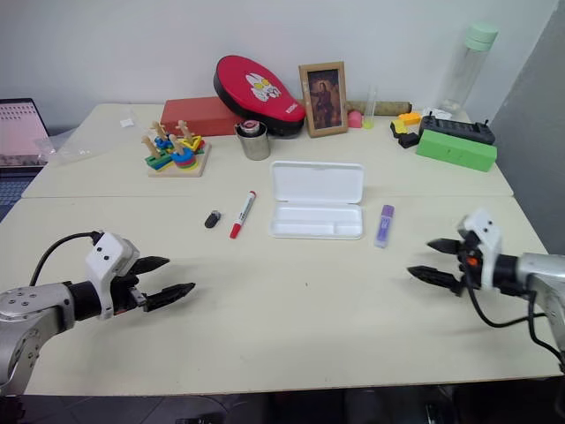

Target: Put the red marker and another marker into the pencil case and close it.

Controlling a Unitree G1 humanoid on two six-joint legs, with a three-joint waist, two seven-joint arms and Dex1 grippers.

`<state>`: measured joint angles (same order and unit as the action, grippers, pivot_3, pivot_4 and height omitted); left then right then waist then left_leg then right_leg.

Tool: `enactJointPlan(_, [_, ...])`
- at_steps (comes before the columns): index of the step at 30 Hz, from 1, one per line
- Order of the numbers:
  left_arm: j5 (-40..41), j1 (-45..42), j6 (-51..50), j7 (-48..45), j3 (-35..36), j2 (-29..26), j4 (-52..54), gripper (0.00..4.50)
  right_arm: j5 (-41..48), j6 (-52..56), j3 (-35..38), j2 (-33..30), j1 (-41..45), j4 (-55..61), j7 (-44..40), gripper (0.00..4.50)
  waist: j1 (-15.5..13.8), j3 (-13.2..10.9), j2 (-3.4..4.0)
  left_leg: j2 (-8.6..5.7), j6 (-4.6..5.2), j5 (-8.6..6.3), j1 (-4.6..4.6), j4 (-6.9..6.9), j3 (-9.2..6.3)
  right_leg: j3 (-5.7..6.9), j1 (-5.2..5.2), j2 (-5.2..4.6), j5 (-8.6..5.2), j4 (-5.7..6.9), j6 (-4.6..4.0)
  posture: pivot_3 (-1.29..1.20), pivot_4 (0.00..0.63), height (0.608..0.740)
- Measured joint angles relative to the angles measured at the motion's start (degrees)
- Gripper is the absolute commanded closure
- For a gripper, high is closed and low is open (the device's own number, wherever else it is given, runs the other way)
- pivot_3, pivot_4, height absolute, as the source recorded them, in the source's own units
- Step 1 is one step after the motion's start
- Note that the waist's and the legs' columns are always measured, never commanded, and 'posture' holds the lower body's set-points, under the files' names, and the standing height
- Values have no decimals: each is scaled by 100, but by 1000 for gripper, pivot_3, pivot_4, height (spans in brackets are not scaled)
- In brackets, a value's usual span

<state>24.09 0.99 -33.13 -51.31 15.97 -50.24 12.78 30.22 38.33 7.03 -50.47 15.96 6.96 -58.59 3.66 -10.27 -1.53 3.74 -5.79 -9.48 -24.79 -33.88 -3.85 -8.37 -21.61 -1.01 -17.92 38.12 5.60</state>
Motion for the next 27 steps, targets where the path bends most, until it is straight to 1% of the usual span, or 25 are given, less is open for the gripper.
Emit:
enactJointPlan(3, [5, -481, 19, 214, -553, 599, 273, 32, -129, 0, -650, 536, 897, -17, 40, 0, -6, -5, 7, -3, 0, 1, 1, -10, -2, 0, 11, 1, 9, 0, 11, 0, 150, 740])
enactJointPlan(4, [24, -634, 38, 282, -739, 808, 351, 32, -218, -35, -845, 661, 1119, -88, 44, 0, -22, -5, 4, -2, 0, 1, 0, -10, -3, 0, 12, 2, 17, -4, 0, 0, 150, 740])
enactJointPlan(5, [42, -739, 52, 342, -843, 981, 383, 32, -310, -75, -991, 761, 1321, -229, 36, 0, -42, -5, 2, -4, 0, 1, -1, -10, -6, 1, 16, 2, 23, -4, -9, 0, 150, 740])
enactJointPlan(7, [52, -1189, 108, 499, -1176, 1485, 385, 32, -697, -307, -1423, 1206, 2019, -949, 9, 0, -62, -7, -1, -6, 0, 1, -2, -12, -11, 3, 17, 4, 25, -3, -9, 0, 150, 740])
enactJointPlan(9, [48, -1404, 159, 553, -1402, 1680, 403, 32, -904, -477, -1718, 1445, 2332, -1284, -18, 0, -58, -7, -1, -5, 0, 1, -2, -10, -15, 6, 18, 6, 25, -2, -9, 0, 150, 740])
enactJointPlan(13, [36, -1844, 315, 594, -1661, 2119, 275, 32, -1524, -1019, -2252, 1881, 2945, -2565, -223, 0, -54, -7, 0, -5, 0, 1, -3, -7, -24, 14, 19, 7, 26, 1, -11, 0, 150, 740])
enactJointPlan(19, [3, -2224, 477, 757, -1888, 2554, 150, 32, -2433, -1807, -2827, 2112, 3551, -4233, -585, 0, -46, -8, 0, -7, -1, 2, -3, -8, -29, 20, 22, 7, 27, 5, -12, 0, 150, 740])
enactJointPlan(20, [4, -2240, 477, 801, -1888, 2583, 147, 0, -2481, -1912, -2846, 2143, 3613, -4380, -633, 362, -41, -8, 0, -6, -1, 2, -3, -8, -30, 20, 22, 7, 27, 7, -12, 0, 150, 740])
enactJointPlan(21, [4, -2263, 477, 830, -1889, 2605, 145, 0, -2537, -1977, -2861, 2181, 3692, -4529, -668, 477, -39, -8, 0, -6, -1, 2, -2, -9, -32, 21, 22, 7, 27, 9, -12, 0, 150, 740])
enactJointPlan(24, [26, -2297, 476, 904, -1888, 2665, 146, 0, -2775, -2206, -2877, 2250, 3914, -4974, -752, 1192, -37, -7, 0, -7, -1, 2, -2, -10, -35, 24, 24, 7, 27, 11, -12, 0, 150, 740])
enactJointPlan(25, [29, -2297, 476, 924, -1888, 2675, 146, 0, -2841, -2281, -2873, 2263, 3931, -5046, -758, 1352, -38, -7, 0, -7, -1, 2, -2, -11, -37, 26, 25, 7, 27, 12, -12, 0, 150, 740])
enactJointPlan(26, [29, -2296, 476, 939, -1886, 2672, 145, 0, -2895, -2358, -2854, 2305, 3965, -5139, -760, 1647, -38, -7, 0, -7, -1, 2, -2, -11, -38, 27, 25, 7, 27, 12, -12, 0, 150, 740])
enactJointPlan(27, [29, -2296, 476, 947, -1886, 2673, 145, 0, -2915, -2408, -2848, 2350, 3994, -5206, -760, 1813, -37, -7, 0, -7, -1, 2, -1, -11, -40, 29, 26, 7, 27, 13, -12, 0, 150, 740])
